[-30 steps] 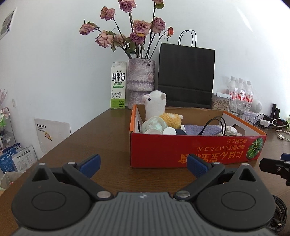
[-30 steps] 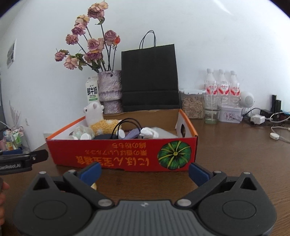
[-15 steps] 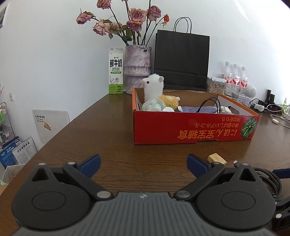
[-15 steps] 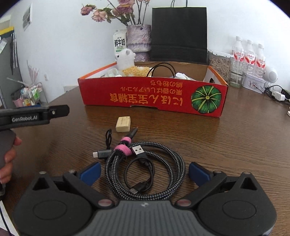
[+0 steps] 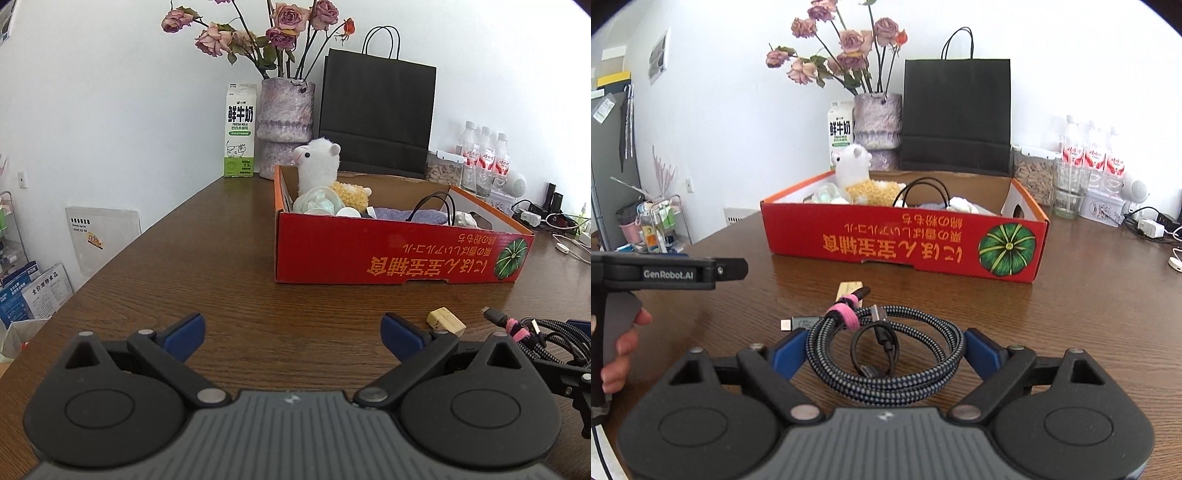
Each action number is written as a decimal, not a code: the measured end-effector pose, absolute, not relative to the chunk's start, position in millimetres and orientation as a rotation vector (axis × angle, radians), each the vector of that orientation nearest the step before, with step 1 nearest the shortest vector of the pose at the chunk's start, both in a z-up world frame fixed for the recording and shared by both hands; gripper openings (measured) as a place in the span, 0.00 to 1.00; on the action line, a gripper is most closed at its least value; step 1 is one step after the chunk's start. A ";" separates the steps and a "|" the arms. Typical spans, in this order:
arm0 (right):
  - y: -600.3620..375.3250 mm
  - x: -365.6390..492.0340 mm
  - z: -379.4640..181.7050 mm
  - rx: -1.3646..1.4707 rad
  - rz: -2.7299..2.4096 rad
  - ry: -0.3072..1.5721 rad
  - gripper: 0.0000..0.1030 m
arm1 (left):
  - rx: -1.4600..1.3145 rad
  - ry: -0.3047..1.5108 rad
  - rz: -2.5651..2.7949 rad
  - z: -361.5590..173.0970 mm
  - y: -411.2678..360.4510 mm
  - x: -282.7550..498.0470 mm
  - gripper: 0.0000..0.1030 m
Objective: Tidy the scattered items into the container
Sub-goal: 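Grasp the beige block with left tool while right tool grasps a braided black cable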
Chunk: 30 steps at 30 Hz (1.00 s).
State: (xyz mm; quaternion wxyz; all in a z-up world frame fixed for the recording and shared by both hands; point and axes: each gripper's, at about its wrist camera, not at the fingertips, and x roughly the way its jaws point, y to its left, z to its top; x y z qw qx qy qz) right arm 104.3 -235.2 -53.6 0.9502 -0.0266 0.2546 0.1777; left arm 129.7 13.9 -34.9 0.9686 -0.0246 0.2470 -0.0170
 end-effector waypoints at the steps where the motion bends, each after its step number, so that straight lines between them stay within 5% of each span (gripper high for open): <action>1: -235.4 103.8 -52.7 -0.055 0.362 0.513 0.87 | -0.049 0.501 -0.034 -35.0 13.8 129.9 1.00; 21: -253.7 100.3 -46.1 -0.080 0.334 0.595 0.94 | -0.030 0.525 -0.028 -36.9 11.3 126.5 1.00; 26: -253.1 93.2 -36.5 -0.092 0.360 0.610 0.67 | 0.002 0.528 -0.044 -35.3 8.0 112.7 1.00; 30: -246.7 99.1 -42.0 -0.113 0.370 0.672 0.56 | -0.003 0.538 -0.065 -31.9 8.4 106.8 1.00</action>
